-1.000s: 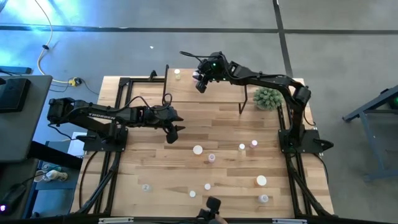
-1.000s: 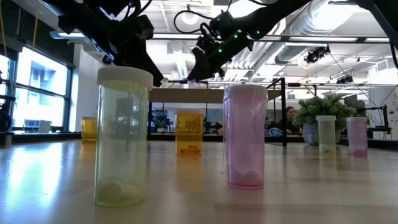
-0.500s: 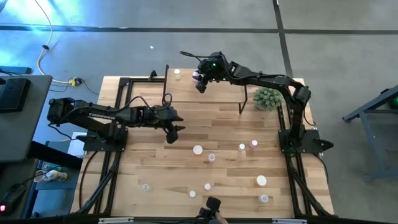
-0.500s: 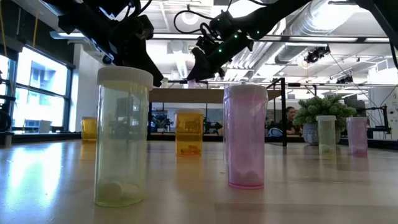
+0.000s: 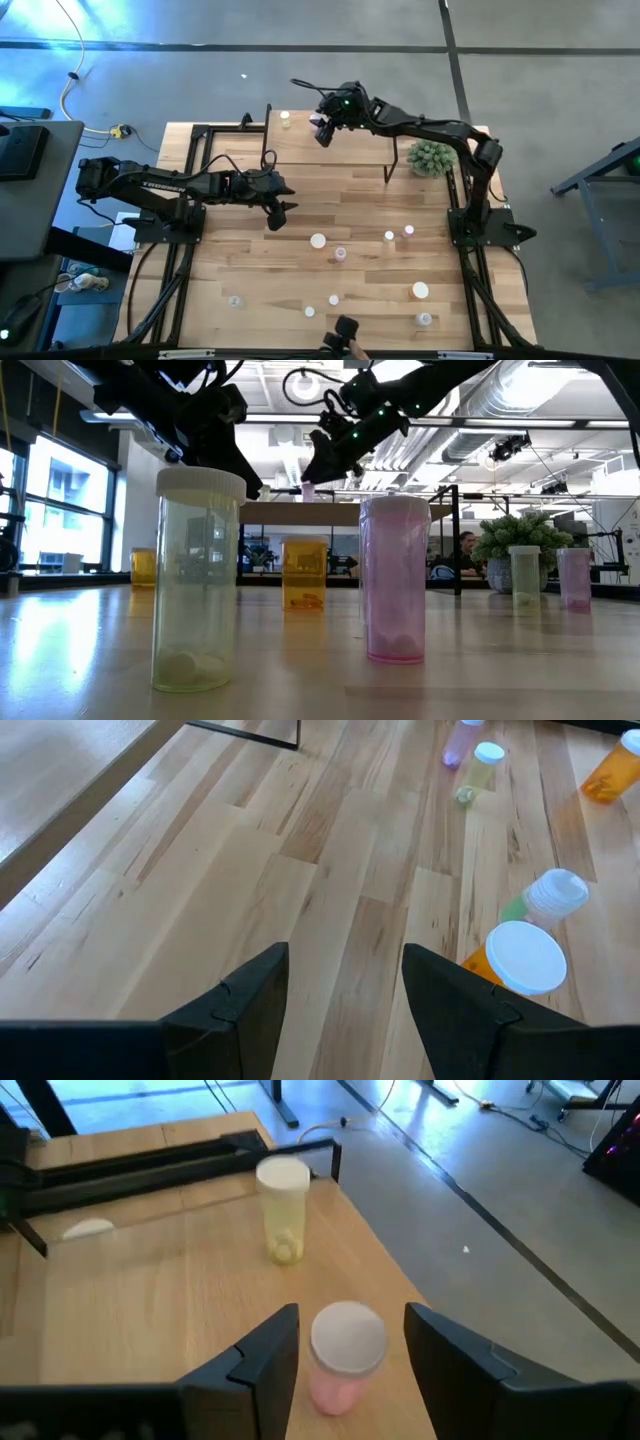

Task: Pick and place medicine bottles onto shelf by color
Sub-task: Put the middle orange pill bottle on the shelf

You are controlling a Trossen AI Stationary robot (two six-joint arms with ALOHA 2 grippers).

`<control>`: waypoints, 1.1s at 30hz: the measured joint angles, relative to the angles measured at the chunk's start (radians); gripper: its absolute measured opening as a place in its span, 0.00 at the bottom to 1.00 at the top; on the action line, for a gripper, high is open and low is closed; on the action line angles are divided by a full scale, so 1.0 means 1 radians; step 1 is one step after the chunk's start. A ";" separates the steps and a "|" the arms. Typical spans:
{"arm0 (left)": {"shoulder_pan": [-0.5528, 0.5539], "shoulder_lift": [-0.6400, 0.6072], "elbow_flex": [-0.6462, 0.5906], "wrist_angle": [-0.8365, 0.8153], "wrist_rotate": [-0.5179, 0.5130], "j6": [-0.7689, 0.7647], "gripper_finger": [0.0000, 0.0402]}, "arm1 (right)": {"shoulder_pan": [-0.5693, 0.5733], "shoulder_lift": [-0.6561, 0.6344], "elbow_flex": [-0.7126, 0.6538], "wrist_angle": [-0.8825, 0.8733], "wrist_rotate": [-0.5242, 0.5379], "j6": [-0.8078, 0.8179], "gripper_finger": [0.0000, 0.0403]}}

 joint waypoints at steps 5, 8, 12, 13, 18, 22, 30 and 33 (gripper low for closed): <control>0.000 0.000 0.000 0.000 -0.001 0.000 0.46 | 0.000 -0.037 0.000 -0.014 -0.004 0.000 0.43; 0.000 0.000 0.000 -0.002 -0.002 0.000 0.46 | 0.000 -0.066 0.000 -0.037 -0.005 0.000 0.43; 0.000 0.000 0.000 -0.001 -0.006 -0.002 0.46 | 0.000 -0.112 0.000 -0.066 -0.005 -0.010 0.43; 0.000 0.000 0.000 -0.002 -0.007 -0.003 0.47 | 0.000 -0.125 0.000 -0.075 -0.005 -0.021 0.43; 0.000 0.000 -0.001 -0.008 -0.013 0.000 0.52 | 0.000 -0.193 0.000 -0.149 -0.002 -0.048 0.43; 0.000 0.000 -0.001 -0.009 -0.067 0.000 0.59 | 0.000 -0.252 0.000 -0.199 0.002 -0.053 0.43; 0.000 0.000 0.029 -0.076 -0.122 -0.033 0.74 | 0.000 -0.362 0.000 -0.303 0.025 -0.052 0.43; 0.000 0.000 0.061 -0.076 -0.103 -0.020 0.75 | 0.002 -0.400 0.000 -0.351 0.025 -0.044 0.43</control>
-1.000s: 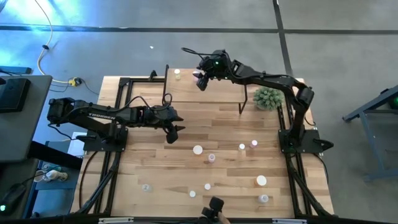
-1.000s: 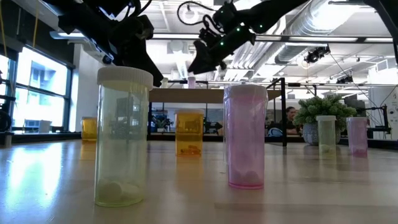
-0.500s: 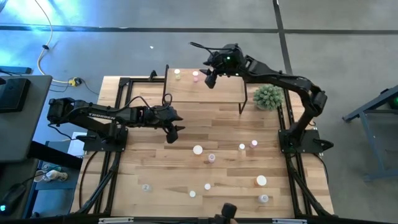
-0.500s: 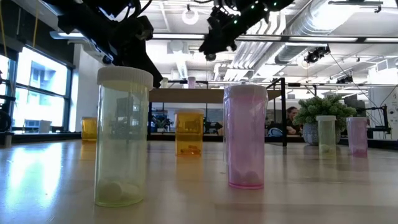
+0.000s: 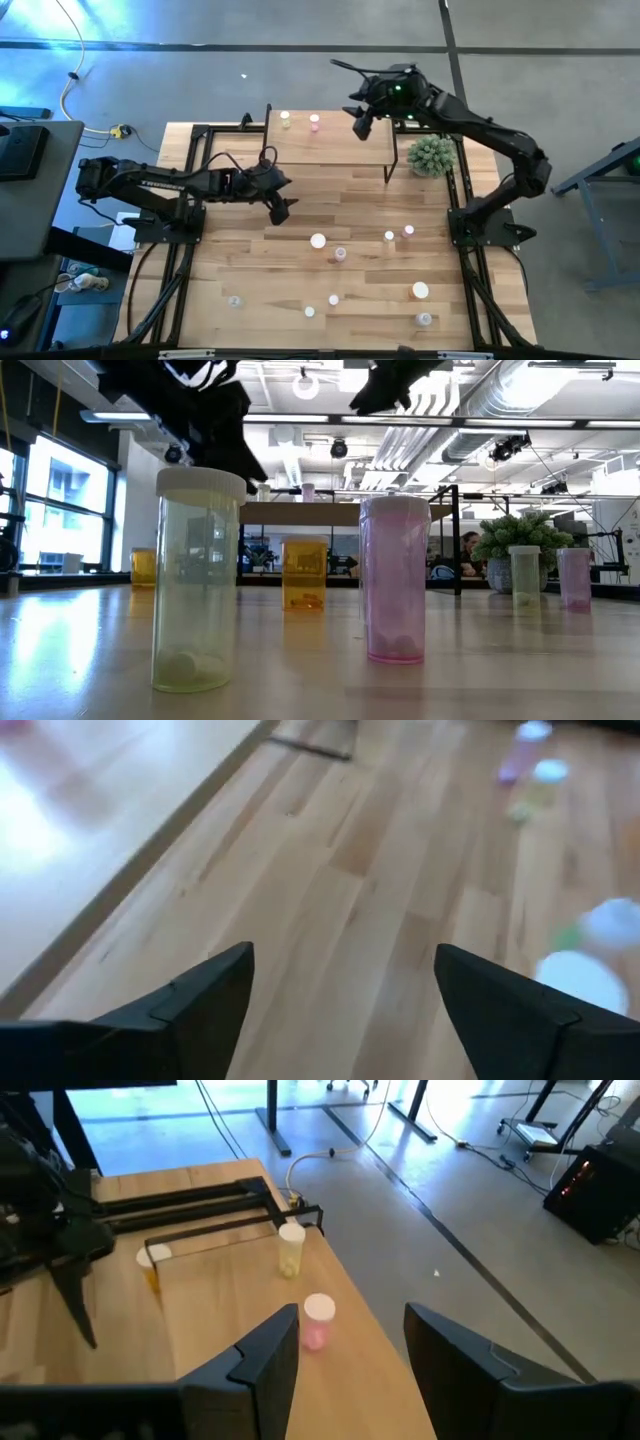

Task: Pick and place medicine bottles onto shelf by color
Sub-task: Put the middle orange pill bottle on the shelf

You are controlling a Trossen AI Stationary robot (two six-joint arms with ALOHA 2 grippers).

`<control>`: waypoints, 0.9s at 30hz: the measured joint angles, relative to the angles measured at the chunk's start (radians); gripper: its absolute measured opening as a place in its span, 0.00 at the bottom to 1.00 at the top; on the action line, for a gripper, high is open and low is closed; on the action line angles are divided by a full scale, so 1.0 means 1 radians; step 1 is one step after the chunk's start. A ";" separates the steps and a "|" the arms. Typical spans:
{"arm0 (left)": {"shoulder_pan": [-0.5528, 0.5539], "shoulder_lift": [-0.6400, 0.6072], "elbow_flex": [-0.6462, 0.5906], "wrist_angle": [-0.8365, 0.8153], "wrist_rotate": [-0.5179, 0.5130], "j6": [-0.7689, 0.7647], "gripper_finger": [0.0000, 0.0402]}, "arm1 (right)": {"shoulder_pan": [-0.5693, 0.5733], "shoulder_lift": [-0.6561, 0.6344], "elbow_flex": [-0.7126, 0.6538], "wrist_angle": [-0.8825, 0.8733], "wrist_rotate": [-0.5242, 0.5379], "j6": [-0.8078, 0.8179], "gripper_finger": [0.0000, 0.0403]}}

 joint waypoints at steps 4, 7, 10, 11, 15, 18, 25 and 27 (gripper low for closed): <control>-0.010 0.000 0.013 0.037 0.145 0.079 0.75 | 0.011 -0.053 0.000 -0.066 0.000 0.001 0.43; -0.036 0.000 0.013 0.039 0.202 0.106 0.75 | 0.025 -0.098 0.000 -0.123 -0.004 0.000 0.43; -0.078 0.006 0.013 0.059 0.188 0.117 0.75 | 0.043 -0.140 0.000 -0.169 -0.004 0.000 0.43; -0.094 0.013 0.013 0.075 0.172 0.124 0.75 | 0.049 -0.153 0.000 -0.181 -0.004 0.001 0.43; -0.151 0.050 0.013 0.123 0.137 0.162 0.75 | 0.072 -0.196 0.000 -0.217 -0.004 0.043 0.43; -0.188 0.100 0.012 0.151 0.105 0.171 0.75 | 0.090 -0.217 0.000 -0.236 -0.004 0.065 0.43; -0.237 0.208 0.012 0.258 0.047 0.170 0.75 | 0.129 -0.230 0.000 -0.258 -0.004 0.078 0.43; -0.248 0.235 0.013 0.281 0.032 0.170 0.75 | 0.137 -0.229 0.000 -0.263 -0.004 0.078 0.43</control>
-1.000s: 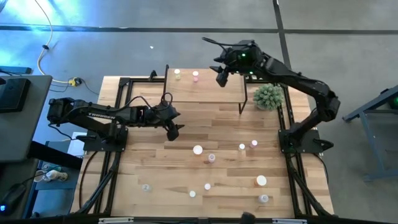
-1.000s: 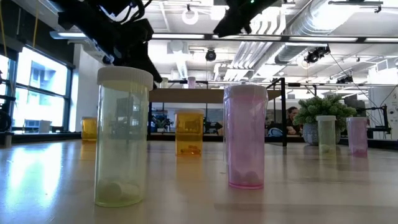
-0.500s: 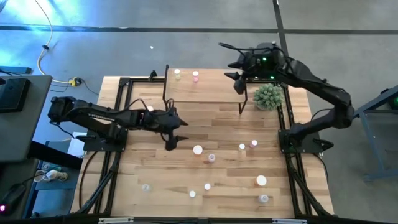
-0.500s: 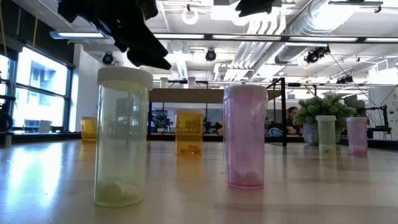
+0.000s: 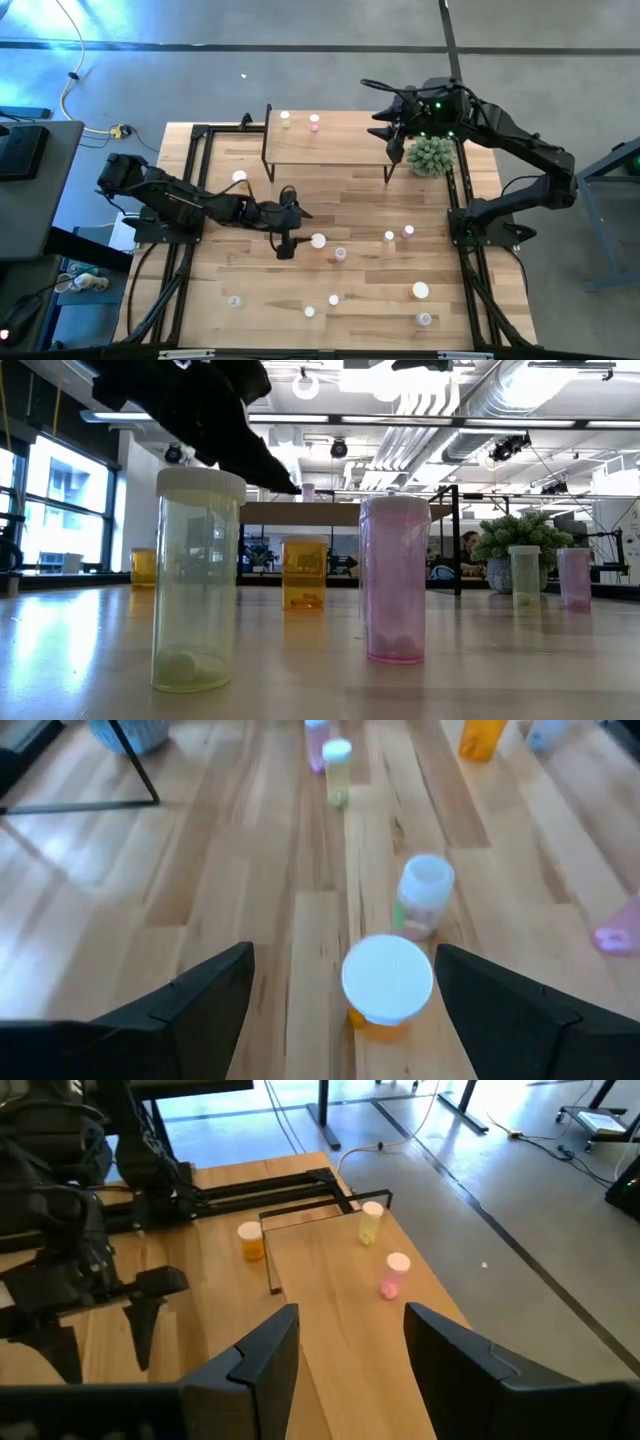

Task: Pick and place medicine bottles onto shelf by color
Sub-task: Put the middle orange pill bottle on the shelf

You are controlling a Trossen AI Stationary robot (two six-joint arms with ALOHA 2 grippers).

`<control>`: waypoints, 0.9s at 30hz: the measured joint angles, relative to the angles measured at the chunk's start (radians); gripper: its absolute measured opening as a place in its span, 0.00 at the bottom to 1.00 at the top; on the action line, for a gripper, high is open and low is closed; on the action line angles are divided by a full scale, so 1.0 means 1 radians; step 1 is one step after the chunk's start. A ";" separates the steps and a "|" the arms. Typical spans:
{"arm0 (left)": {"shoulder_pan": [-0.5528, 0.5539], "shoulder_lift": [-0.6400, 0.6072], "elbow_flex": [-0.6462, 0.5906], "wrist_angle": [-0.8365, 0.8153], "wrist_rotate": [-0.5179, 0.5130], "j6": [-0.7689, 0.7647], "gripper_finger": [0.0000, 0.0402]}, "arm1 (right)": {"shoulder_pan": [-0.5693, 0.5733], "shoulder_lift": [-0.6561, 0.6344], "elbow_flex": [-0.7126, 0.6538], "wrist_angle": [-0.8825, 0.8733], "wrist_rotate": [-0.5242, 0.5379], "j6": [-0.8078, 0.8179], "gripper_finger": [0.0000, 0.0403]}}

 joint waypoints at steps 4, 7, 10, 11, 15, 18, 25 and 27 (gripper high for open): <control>-0.016 0.057 0.000 0.049 -0.005 -0.005 0.75 | 0.015 0.003 0.000 -0.015 0.000 0.000 0.43; -0.023 0.098 0.000 0.079 -0.006 -0.019 0.75 | 0.023 0.003 0.000 -0.016 0.000 0.000 0.43; -0.029 0.132 0.000 0.110 -0.006 -0.019 0.75 | 0.026 0.003 0.000 -0.020 0.000 0.000 0.43; -0.029 0.141 0.000 0.112 -0.006 -0.019 0.75 | 0.026 0.003 0.000 -0.022 0.000 0.000 0.43; -0.029 0.177 0.000 0.136 -0.008 -0.045 0.75 | 0.026 0.003 0.000 -0.031 0.000 0.000 0.43; -0.029 0.199 0.001 0.161 -0.010 -0.045 0.75 | 0.025 0.003 0.000 -0.031 0.000 0.000 0.43; -0.029 0.233 0.001 0.173 -0.012 -0.074 0.75 | 0.025 0.003 0.000 -0.034 0.000 0.000 0.43; -0.029 0.246 0.001 0.202 -0.010 -0.080 0.75 | 0.025 0.003 0.000 -0.034 0.000 0.000 0.43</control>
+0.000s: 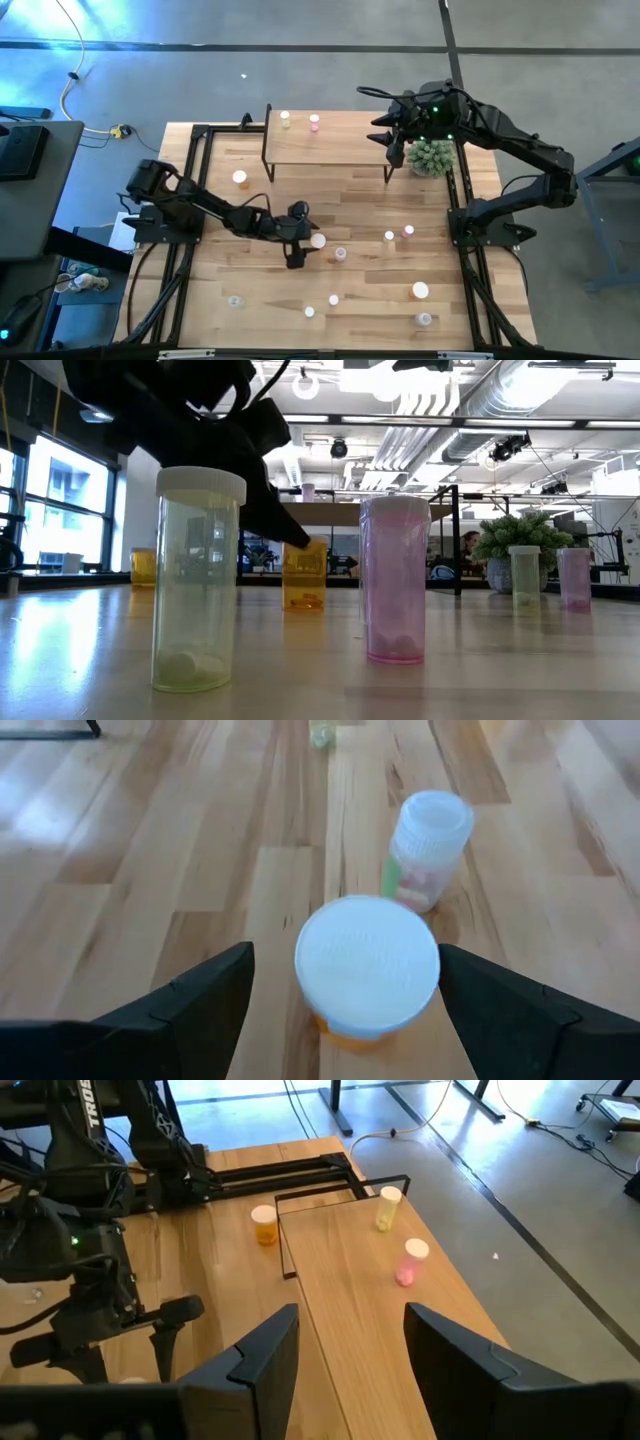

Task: Pick and place medicine bottles onto shelf by color
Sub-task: Put the middle orange pill bottle on the shelf

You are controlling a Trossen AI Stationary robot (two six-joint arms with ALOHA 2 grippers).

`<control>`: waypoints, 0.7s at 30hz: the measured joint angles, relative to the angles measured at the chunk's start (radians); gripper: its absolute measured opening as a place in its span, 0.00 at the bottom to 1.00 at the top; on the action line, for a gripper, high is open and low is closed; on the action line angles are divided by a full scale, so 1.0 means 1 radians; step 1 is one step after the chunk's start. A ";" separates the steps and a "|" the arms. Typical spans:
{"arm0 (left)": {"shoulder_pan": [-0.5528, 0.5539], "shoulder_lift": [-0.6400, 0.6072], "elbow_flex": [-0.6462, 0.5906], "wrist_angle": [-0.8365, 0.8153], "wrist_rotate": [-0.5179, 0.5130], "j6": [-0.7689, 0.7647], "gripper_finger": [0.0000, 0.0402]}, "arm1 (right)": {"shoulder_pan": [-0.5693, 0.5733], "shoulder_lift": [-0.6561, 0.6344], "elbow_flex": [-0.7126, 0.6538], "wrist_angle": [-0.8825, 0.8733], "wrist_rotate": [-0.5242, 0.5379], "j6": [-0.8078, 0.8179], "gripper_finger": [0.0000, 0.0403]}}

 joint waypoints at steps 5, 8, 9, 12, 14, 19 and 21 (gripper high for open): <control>0.000 0.022 0.000 0.022 0.006 -0.014 0.74 | 0.000 0.000 0.000 0.000 0.000 0.000 0.43; 0.000 0.036 0.000 0.035 0.006 -0.020 0.74 | 0.000 0.000 0.000 0.000 0.000 0.000 0.43; 0.000 0.042 0.000 0.043 0.006 -0.020 0.74 | 0.000 0.000 0.000 0.000 0.000 0.000 0.43; 0.000 0.056 0.000 0.070 0.009 -0.026 0.74 | 0.000 0.000 0.000 0.000 0.000 0.000 0.43; 0.000 0.064 0.001 0.075 0.010 -0.028 0.74 | 0.000 0.000 0.000 -0.001 0.000 0.000 0.43; 0.000 0.065 0.002 0.074 0.009 -0.028 0.74 | 0.000 0.000 0.000 -0.001 0.000 0.000 0.43; 0.000 0.065 0.002 0.083 0.010 -0.028 0.74 | 0.000 0.000 0.000 -0.001 0.000 0.000 0.43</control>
